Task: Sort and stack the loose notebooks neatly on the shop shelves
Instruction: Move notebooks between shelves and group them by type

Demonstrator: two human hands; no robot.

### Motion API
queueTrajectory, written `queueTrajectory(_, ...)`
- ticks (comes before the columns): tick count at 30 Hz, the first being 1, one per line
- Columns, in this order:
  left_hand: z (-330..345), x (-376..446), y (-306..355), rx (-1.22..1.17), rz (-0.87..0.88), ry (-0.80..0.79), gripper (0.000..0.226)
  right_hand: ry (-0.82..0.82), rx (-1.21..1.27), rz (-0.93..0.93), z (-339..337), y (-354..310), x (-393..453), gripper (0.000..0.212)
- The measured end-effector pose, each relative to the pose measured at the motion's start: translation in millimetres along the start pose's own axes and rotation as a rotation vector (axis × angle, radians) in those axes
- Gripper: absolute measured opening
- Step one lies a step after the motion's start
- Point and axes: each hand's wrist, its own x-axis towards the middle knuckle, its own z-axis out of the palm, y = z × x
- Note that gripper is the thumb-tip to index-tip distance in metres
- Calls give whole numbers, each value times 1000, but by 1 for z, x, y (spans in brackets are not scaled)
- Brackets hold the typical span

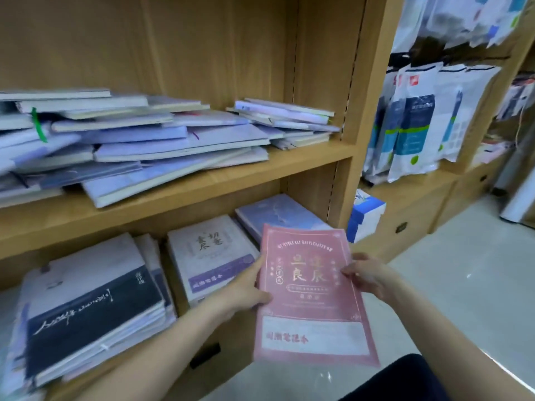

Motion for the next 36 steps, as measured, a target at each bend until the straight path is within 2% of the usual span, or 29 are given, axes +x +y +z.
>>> queueTrajectory(2,-7,9,-11,-67,-50,43,91,30,-85,3,19,4,21,19)
queueTrajectory(4,-22,16,-14,-154,-85,84,81,45,-167,-75,40,-10,40,17)
queueTrajectory(6,-42,20,-16,-240,-110,157,75,-16,-206,-159,63,-33,57,14)
queueTrajectory(9,-79,18,-28,-324,-117,379,80,-254,-45,-307,97,-67,76,67)
queueTrajectory(11,-99,14,-43,-256,-117,515,81,-365,-67,-381,119,-74,82,81)
queueTrajectory(13,-107,11,-57,-115,-164,485,90,-441,-289,-451,144,-58,91,76)
queueTrajectory(16,-107,12,-74,-16,-275,336,91,-365,-622,-475,175,-27,105,66)
queueTrajectory(19,-110,21,-84,-18,-298,364,79,-258,-654,-455,185,-21,113,48)
queueTrajectory(22,-111,26,-79,178,-252,414,62,-180,-736,-437,193,-24,116,43)
queueTrajectory(25,-110,13,-68,487,-65,493,59,-20,-653,-494,180,-39,105,41)
queueTrajectory(29,-112,-22,-41,845,475,680,42,140,-259,-742,131,-71,63,44)
queueTrajectory(31,-115,-36,-21,1013,686,702,37,257,-70,-883,108,-86,41,45)
queueTrajectory(34,-117,-46,26,1124,933,703,34,326,90,-1059,82,-113,20,40)
queueTrajectory(36,-122,-45,59,1142,1021,766,35,365,18,-1185,72,-136,11,42)
